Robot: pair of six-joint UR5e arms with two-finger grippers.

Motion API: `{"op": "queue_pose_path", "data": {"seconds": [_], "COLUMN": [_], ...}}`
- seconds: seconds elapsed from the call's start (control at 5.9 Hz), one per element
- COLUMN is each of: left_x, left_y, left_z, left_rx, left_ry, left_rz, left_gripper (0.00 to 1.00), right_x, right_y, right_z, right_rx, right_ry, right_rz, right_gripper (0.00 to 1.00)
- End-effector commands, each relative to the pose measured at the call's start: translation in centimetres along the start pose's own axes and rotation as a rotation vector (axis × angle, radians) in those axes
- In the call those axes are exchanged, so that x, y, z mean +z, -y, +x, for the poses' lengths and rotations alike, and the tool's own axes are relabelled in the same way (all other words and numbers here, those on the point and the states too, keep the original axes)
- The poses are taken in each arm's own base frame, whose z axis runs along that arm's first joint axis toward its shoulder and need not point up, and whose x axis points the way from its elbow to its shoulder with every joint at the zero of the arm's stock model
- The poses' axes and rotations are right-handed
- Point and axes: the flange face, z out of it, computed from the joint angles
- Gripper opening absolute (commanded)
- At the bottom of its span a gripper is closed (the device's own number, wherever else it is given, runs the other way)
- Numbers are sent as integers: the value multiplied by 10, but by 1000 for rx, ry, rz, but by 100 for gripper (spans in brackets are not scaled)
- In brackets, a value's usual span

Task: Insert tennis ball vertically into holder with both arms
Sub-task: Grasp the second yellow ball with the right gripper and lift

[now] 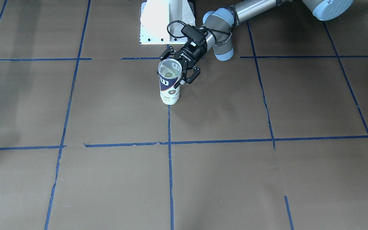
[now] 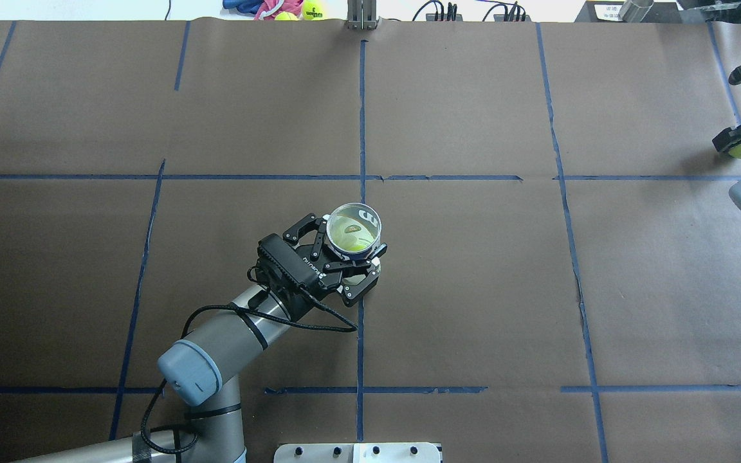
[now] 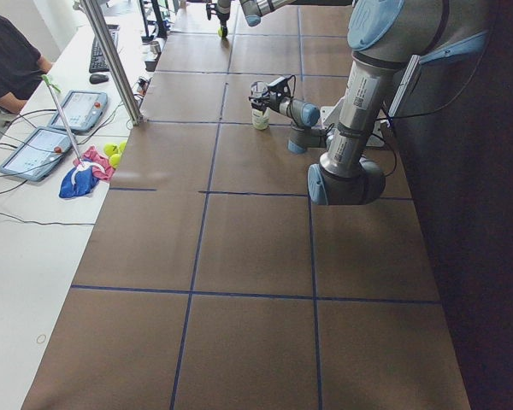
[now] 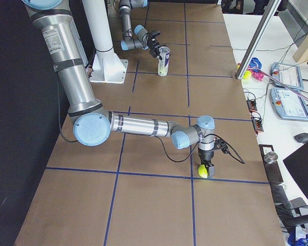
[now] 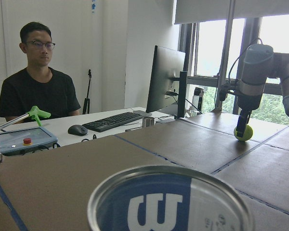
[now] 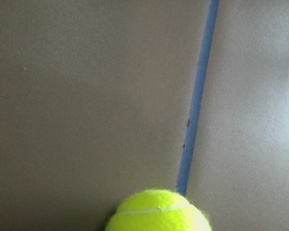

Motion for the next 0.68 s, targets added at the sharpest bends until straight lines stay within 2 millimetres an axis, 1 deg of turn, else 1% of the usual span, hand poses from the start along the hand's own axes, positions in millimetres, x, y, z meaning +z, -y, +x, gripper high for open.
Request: {"op": "queue_pose_path", "data": {"seconds": [0.0,0.17,0.34,0.51], "left_x": [0,0,0,-1], "left_y": [0,0,0,-1], "left_z": [0,0,0,-1], "left_rx": [0,0,0,0], "left_ry": [0,0,0,0], "left_rz": [1,1,1,0], "left_gripper": [87,87,87,87], "right_x": [1,-5,-50,-108], "right_y": [1,6,24,30], "right_z": [-6,-9,-26,-49], "right_rx": [-7,-8,-17,-31], "right_ry": [2,12,93,172], "right_rz": [-5,10,69,96], "right_gripper": [16,0,0,0]}}
